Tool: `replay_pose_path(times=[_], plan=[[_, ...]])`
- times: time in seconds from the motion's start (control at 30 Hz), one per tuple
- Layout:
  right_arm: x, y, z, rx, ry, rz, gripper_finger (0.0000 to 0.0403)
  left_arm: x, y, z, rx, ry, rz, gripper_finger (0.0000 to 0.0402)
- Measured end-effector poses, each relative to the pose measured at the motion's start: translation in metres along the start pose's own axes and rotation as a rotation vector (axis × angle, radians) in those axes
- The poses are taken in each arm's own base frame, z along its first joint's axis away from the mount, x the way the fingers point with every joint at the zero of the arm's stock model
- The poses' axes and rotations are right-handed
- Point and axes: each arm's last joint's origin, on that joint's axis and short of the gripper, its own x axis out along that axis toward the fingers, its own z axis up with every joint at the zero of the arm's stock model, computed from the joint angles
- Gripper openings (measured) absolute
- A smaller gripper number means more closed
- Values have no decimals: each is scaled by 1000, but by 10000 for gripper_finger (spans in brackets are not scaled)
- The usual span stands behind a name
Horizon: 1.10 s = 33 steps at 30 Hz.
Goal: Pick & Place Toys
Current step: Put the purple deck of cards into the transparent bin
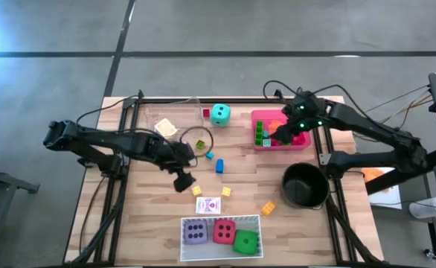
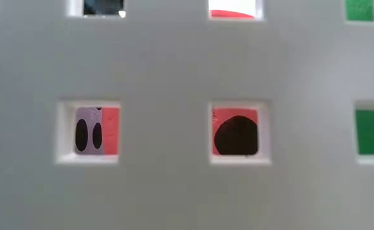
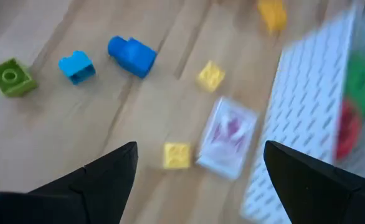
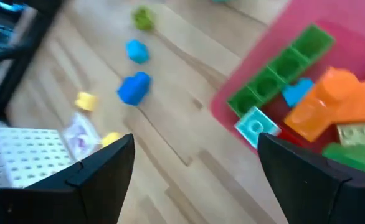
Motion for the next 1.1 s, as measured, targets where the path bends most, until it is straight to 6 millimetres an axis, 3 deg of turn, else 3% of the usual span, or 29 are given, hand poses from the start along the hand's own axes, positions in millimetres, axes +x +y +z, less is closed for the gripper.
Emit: replay_pose_path(times=[0.2, 0.4, 0.5, 0.67, 0.93, 1.0, 1.1], plan=[[-19, 12, -2, -48, -58, 55, 329, 30, 3, -30, 344, 66, -35, 351], [-20, 17, -6, -35, -51, 71, 329, 56, 7, -42, 395, -51, -108, 348], [-17, 16, -7, -35, -33, 67, 329, 64, 10, -48, 423, -75, -133, 328], [-11, 15, -7, -27, -14, 55, 329, 72, 12, -56, 508, -84, -229, 241], [-5, 14, -5, -19, 7, 42, 329, 80, 12, -60, 656, -58, -304, 30], [-5, 14, -5, -5, 9, 41, 329, 86, 13, -61, 668, -33, -308, 10], [-5, 14, -5, 0, 9, 41, 329, 94, 14, -62, 688, -13, -310, 12]])
